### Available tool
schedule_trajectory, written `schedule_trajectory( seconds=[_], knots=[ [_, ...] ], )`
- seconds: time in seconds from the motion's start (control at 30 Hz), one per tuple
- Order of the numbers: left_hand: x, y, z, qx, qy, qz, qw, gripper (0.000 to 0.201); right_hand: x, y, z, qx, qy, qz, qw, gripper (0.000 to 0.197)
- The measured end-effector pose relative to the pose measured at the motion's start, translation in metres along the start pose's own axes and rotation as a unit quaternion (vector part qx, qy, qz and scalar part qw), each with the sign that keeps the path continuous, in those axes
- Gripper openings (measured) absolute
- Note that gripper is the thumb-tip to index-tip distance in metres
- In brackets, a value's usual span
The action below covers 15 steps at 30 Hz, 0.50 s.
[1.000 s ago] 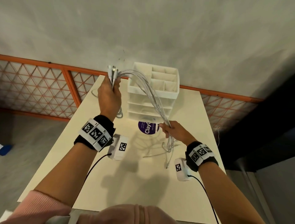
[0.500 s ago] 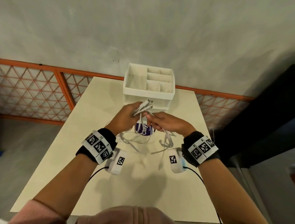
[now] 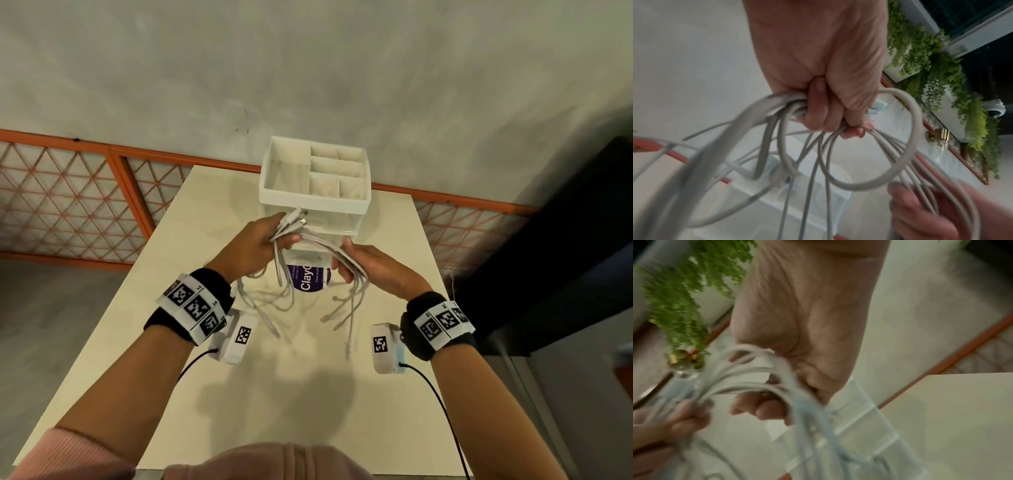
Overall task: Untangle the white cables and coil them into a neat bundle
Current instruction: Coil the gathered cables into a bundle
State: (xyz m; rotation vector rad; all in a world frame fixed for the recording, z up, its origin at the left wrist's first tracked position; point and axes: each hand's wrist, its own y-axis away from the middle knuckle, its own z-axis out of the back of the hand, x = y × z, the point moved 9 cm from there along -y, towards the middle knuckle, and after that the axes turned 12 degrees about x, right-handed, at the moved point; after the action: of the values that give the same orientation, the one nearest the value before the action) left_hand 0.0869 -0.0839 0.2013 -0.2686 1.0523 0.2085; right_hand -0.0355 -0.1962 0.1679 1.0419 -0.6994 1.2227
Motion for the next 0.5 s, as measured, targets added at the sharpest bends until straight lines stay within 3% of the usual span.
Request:
schedule_trajectory(
  seconds=[0.07, 0.17, 0.33, 0.5],
  knots=[
    [-0.003, 0.002, 0.017, -0.035, 0.002, -0.017, 0.999, 0.018, -0.017, 0.004, 0.006, -0.007, -0.013, -0.003, 1.0, 0.031],
    [-0.011, 0.002, 0.021, -0.03, -0.032, -0.03, 0.999, 0.018, -0.03, 0.002, 0.005, 0.008, -0.043, -0.015, 0.999, 0.014],
    [-0.013, 0.004, 0.026, -0.061, -0.038, -0.032, 0.997, 0.02, -0.044, -0.003, 0.011, -0.007, 0.06, -0.065, 0.996, 0.022],
    [-0.013, 0.01, 0.021, -0.046, -0.067, -0.012, 0.997, 0.023, -0.087, 0.006, 0.03, -0.091, 0.168, -0.146, 0.971, 0.02]
  ],
)
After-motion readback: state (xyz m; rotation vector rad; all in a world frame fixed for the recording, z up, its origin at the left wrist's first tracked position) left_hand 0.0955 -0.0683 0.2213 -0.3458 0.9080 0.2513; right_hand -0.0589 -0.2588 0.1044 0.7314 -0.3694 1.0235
